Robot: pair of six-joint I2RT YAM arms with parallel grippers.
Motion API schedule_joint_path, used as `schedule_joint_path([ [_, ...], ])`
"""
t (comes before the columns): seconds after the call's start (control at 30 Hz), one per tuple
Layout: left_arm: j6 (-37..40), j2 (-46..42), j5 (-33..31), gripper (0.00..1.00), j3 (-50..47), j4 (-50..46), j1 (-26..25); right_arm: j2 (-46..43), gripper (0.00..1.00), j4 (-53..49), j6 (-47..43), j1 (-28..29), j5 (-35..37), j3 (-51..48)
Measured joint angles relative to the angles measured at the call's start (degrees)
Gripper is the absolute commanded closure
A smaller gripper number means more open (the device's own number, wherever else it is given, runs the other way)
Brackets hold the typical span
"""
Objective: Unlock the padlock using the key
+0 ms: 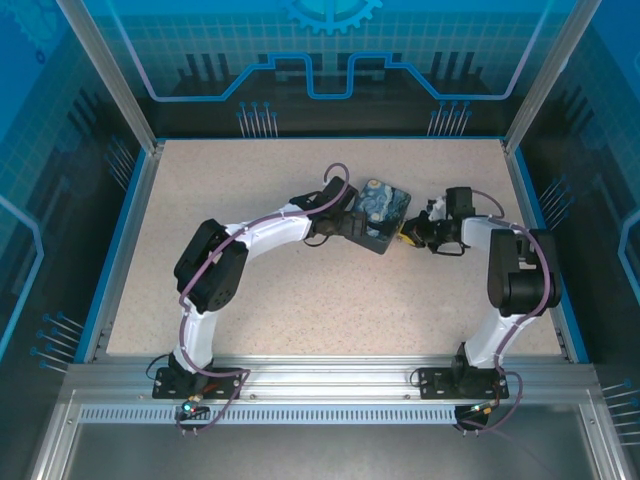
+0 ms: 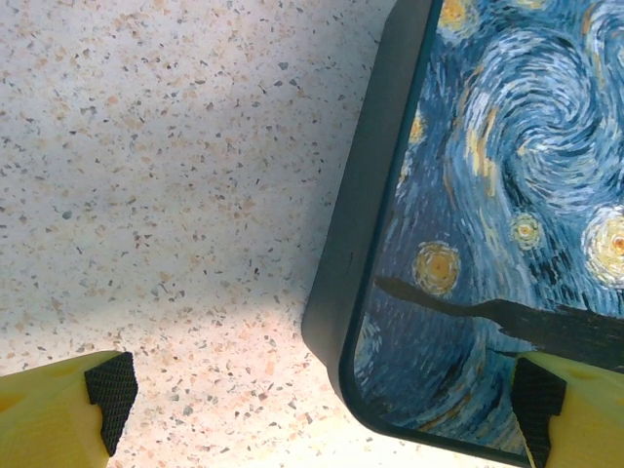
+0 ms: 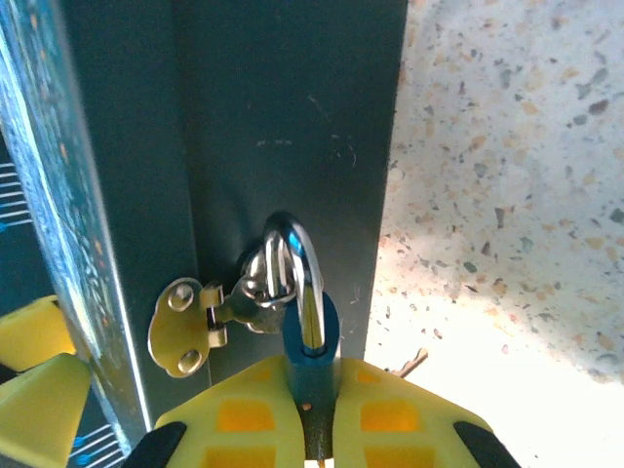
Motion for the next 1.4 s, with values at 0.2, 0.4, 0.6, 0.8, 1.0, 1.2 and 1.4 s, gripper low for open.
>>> schedule_joint_path([
  [0.2,1.73,0.35,-0.02,0.01,1.77,-2.75,1.38,-2.73,1.0,-5.22,-3.56,3.15,4.61,-0.68],
  [0.4,3.17,0.79,0.35,0.01,3.65,-5.75,2.14,-5.88,1.0,-6.47,-3.87,6.47,8.26,-3.63],
  [0.6,4.35,1.14,0.37,0.01,5.07,-7.85,2.38,-7.13,1.0,-8.81,-3.82,9.57,14.45,-3.93],
  [0.8,4.9,1.11,0.37,0.01,5.66,-9.38,2.69,-6.64,1.0,-13.9,-2.43,12.61,21.44,-0.9],
  [1.0,5.64,0.46,0.35,0.01,5.66,-11.3,2.75,-6.54,1.0,-16.68,0.74,16.33,27.41,0.24],
  [1.2,6.23,-0.79,0.28,0.01,5.62,-15.43,3.5,-7.52,1.0,-17.9,4.55,20.59,29.66,-0.39],
  [1.4,6.16,-2.43,0.35,0.01,4.46,-18.16,4.13,-8.55,1.0,-15.32,7.21,22.62,29.68,-3.93],
])
